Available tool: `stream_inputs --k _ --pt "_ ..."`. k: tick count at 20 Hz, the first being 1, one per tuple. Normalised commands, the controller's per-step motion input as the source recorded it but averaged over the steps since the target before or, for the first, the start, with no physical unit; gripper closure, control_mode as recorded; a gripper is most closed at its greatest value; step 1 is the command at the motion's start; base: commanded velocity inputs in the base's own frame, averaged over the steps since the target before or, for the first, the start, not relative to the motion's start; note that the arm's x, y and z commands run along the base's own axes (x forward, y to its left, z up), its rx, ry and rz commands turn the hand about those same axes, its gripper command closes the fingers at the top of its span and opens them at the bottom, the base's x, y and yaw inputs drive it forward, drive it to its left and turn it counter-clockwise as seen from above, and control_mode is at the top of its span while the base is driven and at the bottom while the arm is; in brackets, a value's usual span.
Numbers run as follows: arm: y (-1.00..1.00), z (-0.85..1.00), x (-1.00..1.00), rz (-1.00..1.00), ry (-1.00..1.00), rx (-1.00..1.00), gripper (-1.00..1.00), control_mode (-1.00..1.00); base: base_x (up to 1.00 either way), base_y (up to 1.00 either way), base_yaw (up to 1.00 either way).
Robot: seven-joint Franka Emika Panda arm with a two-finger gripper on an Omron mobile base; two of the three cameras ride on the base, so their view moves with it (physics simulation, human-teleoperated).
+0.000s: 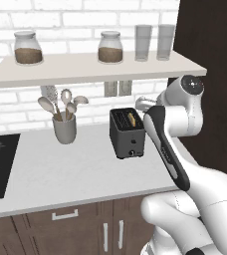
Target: Start the toaster. Once the lever pops up, take the bread to the plate on the dining counter.
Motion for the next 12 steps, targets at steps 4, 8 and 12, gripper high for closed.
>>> stream_inputs --k 4,8,12 --pt "0.0 0.0 0.0 0.0 0.0 0.0 -1.0 -1.0 0.0 0.0 0.0" --pt "0.0 0.0 0.0 0.0 0.0 0.0 -1.0 -1.0 0.0 0.0 0.0" --pt "0.0 0.0 0.0 0.0 0.0 0.0 -1.0 -1.0 0.0 0.0 0.0"
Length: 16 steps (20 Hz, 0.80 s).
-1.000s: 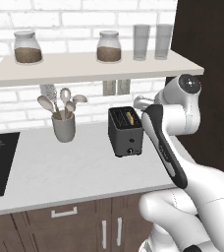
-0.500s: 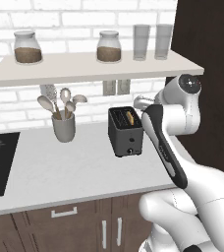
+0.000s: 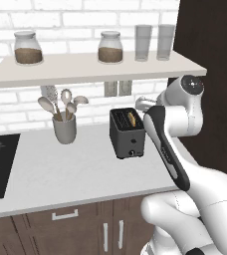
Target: Start the toaster. Once the lever pops up, take the bread to the plate on the dining counter.
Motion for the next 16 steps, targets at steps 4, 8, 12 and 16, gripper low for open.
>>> stream_inputs --k 4,8,12,16 --pt "0.0 0.0 0.0 0.0 0.0 0.0 -1.0 -1.0 0.0 0.0 0.0" --pt "0.0 0.0 0.0 0.0 0.0 0.0 -1.0 -1.0 0.0 0.0 0.0" --pt "0.0 0.0 0.0 0.0 0.0 0.0 -1.0 -1.0 0.0 0.0 0.0" --pt "0.0 0.0 0.0 0.0 0.0 0.0 -1.0 -1.0 0.0 0.0 0.0"
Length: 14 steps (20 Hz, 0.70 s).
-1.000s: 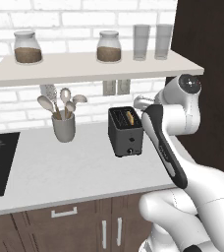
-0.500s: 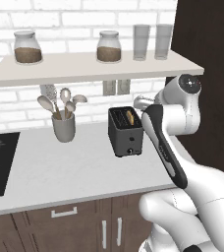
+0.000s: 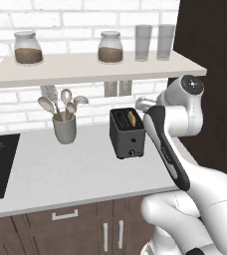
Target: Start the toaster. Once the lever pops up, take the bread to the plate on the dining counter.
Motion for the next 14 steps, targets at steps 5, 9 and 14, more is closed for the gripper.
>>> stream_inputs --k 5,9,14 --pt "0.0 0.0 0.0 0.0 0.0 0.0 -1.0 -1.0 0.0 0.0 0.0" --pt "0.0 0.0 0.0 0.0 0.0 0.0 -1.0 -1.0 0.0 0.0 0.0" --pt "0.0 0.0 0.0 0.0 0.0 0.0 -1.0 -1.0 0.0 0.0 0.0"
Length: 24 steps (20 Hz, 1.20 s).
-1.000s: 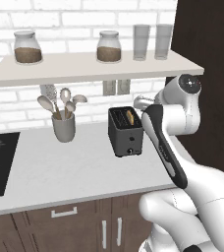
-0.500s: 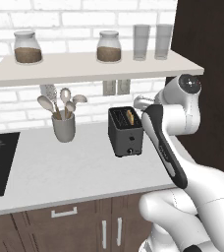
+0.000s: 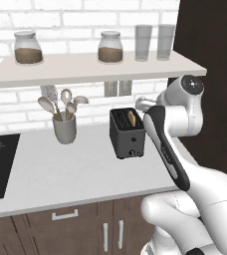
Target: Start the toaster. Once the lever pops up, take the bread to the plate on the dining counter.
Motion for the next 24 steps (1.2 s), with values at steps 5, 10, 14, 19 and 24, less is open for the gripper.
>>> stream_inputs --k 5,10,14,19,24 --pt "0.0 0.0 0.0 0.0 0.0 0.0 -1.0 -1.0 0.0 0.0 0.0" --pt "0.0 0.0 0.0 0.0 0.0 0.0 -1.0 -1.0 0.0 0.0 0.0" --pt "0.0 0.0 0.0 0.0 0.0 0.0 -1.0 -1.0 0.0 0.0 0.0" --pt "0.0 0.0 0.0 0.0 0.0 0.0 -1.0 -1.0 0.0 0.0 0.0" --pt "0.0 0.0 0.0 0.0 0.0 0.0 -1.0 -1.0 0.0 0.0 0.0"
